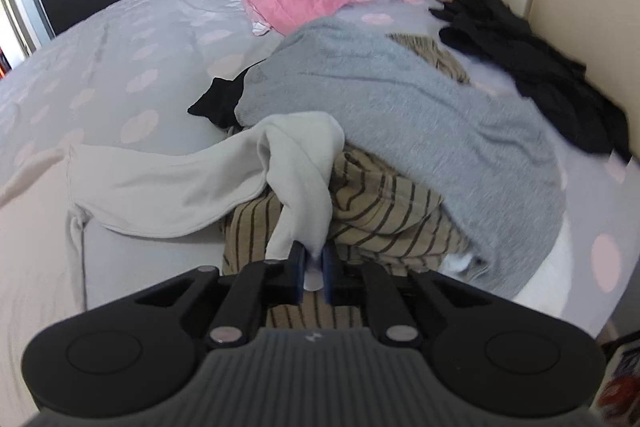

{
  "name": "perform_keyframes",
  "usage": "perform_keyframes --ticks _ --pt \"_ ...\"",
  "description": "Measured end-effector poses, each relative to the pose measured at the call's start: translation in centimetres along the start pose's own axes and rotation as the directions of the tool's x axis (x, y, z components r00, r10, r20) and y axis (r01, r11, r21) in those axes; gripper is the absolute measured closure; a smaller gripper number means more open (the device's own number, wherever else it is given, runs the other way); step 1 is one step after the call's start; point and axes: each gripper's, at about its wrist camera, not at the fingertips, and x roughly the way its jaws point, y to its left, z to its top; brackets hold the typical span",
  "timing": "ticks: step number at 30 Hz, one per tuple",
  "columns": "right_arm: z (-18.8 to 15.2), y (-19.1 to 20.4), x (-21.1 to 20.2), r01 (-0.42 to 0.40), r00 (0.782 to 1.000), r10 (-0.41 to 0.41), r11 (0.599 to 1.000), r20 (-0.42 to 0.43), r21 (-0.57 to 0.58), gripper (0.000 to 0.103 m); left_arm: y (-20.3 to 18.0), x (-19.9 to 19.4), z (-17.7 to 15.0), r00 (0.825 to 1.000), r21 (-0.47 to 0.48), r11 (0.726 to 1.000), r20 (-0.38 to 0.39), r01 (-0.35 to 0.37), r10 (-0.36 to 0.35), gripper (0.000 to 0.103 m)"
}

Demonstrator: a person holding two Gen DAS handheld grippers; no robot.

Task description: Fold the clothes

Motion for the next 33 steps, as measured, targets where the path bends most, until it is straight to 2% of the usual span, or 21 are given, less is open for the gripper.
perform_keyframes --ticks 7,10,14,17,21,26,33 --pt "4.5 0.2 -4.7 0.139 0.986 -0.123 0.98 0.114 -0.14 0.094 -0.3 0.0 0.0 1.0 0.019 1.0 0.005 0.005 -0.005 0.064" --pt "7.3 0.7 -6.3 0.217 0.967 -0.178 0.95 0.182 -0.226 0.096 -0.3 0.0 -0.1 1.0 0.015 1.0 0.006 0.004 -0.004 0.064" --pt "10.2 0.8 -7.3 0.29 0.945 -0.227 0.914 0.236 -0.282 0.098 -0.2 0.0 -0.1 1.0 0.002 1.0 0.002 0.002 -0.002 0.064" --pt "11.1 0.8 -7.4 0.354 0.923 -0.268 0.874 0.278 -0.334 0.098 -0.2 0.1 -0.1 1.0 0.003 1.0 -0.001 0.001 -0.001 0.064" --pt "9.6 0.3 -5.9 0.379 0.92 -0.295 0.841 0.258 -0.386 0.098 -0.3 0.2 -0.1 1.0 0.005 1.0 -0.004 0.0 0.0 0.064" --pt "4.9 -0.8 -2.8 0.327 0.945 -0.286 0.856 0.16 -0.402 0.098 -0.5 0.5 -0.2 1.0 0.014 1.0 -0.015 -0.004 0.004 0.064" --pt "-0.5 -2.2 -1.0 0.264 0.963 -0.257 0.852 0.079 -0.451 0.098 -0.8 0.9 -0.4 0.999 0.027 1.0 -0.031 -0.011 0.011 0.064"
